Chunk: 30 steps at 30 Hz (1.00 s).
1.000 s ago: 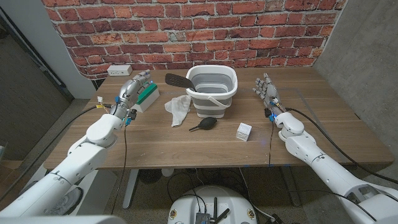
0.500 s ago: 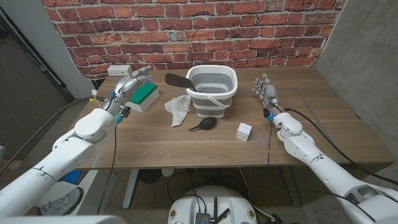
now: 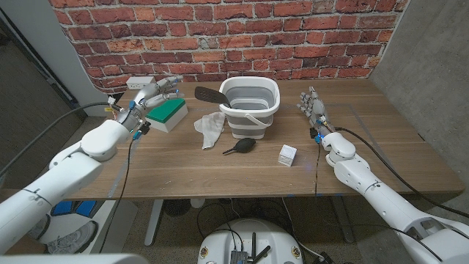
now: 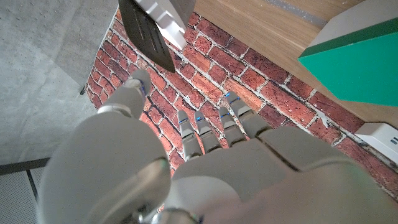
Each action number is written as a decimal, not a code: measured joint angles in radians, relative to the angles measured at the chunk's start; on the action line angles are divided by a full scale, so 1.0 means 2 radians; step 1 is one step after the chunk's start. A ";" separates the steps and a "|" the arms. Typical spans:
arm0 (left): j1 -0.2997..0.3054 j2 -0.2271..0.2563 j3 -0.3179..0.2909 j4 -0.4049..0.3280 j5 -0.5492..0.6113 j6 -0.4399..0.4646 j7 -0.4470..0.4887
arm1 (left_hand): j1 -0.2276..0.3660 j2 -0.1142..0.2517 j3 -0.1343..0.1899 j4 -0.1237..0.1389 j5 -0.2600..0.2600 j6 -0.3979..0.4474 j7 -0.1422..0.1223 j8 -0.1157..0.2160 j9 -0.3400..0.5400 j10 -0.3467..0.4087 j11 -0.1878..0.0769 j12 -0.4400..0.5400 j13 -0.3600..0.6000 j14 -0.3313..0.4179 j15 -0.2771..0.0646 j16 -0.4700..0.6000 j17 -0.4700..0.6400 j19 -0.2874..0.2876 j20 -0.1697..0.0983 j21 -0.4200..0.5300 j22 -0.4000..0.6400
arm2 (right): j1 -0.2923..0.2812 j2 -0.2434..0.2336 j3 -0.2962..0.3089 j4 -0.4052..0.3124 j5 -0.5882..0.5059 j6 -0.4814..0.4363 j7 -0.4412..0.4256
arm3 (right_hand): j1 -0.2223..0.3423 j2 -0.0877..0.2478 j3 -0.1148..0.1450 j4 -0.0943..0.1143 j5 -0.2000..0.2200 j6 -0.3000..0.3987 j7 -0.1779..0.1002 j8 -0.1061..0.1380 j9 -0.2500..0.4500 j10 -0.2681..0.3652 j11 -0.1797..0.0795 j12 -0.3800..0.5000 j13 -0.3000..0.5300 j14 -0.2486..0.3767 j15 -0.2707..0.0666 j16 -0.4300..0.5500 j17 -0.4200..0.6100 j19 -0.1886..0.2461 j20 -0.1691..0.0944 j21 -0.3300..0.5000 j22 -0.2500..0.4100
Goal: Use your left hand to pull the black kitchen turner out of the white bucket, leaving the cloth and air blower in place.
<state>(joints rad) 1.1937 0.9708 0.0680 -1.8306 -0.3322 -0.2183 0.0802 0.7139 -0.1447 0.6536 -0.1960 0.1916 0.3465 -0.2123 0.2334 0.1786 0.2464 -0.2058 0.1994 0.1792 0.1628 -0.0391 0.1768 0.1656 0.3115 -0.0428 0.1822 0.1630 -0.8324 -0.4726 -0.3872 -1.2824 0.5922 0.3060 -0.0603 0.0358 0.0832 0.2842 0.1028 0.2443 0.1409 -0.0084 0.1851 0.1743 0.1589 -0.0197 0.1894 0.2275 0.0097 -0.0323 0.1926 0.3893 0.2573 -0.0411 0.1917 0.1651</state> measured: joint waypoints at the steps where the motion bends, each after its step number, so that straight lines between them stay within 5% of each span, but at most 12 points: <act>1: 0.000 0.003 -0.001 -0.003 0.006 0.002 0.003 | 0.003 -0.002 0.000 0.000 0.000 -0.001 -0.001 0.000 0.000 0.000 0.000 0.000 0.000 0.000 0.000 0.000 0.000 0.000 0.000 0.000 0.000 | 0.000 0.000 0.000 0.000 0.000 0.000 0.000 | 0.000 0.000 0.000 0.000 0.000 0.000 0.000 0.000 0.000 0.000 0.000 0.000 0.000 0.000 0.000 0.000 0.000 0.000 0.000 0.000 0.000; 8: 0.007 0.020 -0.007 -0.027 0.063 0.022 0.020 | 0.034 -0.010 -0.006 0.002 -0.005 -0.006 -0.003 -0.003 0.000 -0.003 -0.003 -0.004 0.000 -0.007 0.001 0.000 0.000 0.000 0.000 0.000 0.000 | -0.003 -0.001 0.002 -0.002 -0.001 0.004 -0.005 | 0.000 0.000 0.000 0.000 0.000 0.000 0.000 0.000 0.000 0.000 0.000 0.000 0.000 0.000 0.000 0.000 -0.002 0.003 0.003 0.000 0.000; 30: 0.033 0.057 -0.017 -0.112 0.270 0.108 0.062 | 0.067 -0.014 -0.018 0.004 -0.009 -0.016 -0.002 -0.006 0.000 -0.005 -0.005 -0.005 0.000 -0.020 0.000 0.000 0.000 -0.007 0.003 0.000 0.001 | -0.012 0.004 0.005 -0.004 -0.002 0.016 -0.010 | 0.000 0.000 0.002 0.002 0.000 0.000 0.000 0.000 0.000 0.002 -0.002 0.000 -0.005 0.002 0.002 0.000 -0.007 0.005 0.000 0.000 0.000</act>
<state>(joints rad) 1.2593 1.0849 0.0343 -2.0546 0.2069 -0.0027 0.2037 0.8474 -0.1718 0.6179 -0.1877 0.1730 0.3140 -0.2164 0.2205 0.1794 0.2357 -0.2162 0.1884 0.1791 0.1227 -0.0396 0.1769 0.1655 0.2983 -0.0377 0.1823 0.1655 -0.8557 -0.4644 -0.3770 -1.2901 0.5888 0.3378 -0.0807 0.0358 0.0832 0.2880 0.1067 0.2443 0.1408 -0.0085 0.1851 0.1743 0.1623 -0.0233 0.1894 0.2183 0.0133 -0.0286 0.1926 0.3755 0.2680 -0.0411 0.1917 0.1651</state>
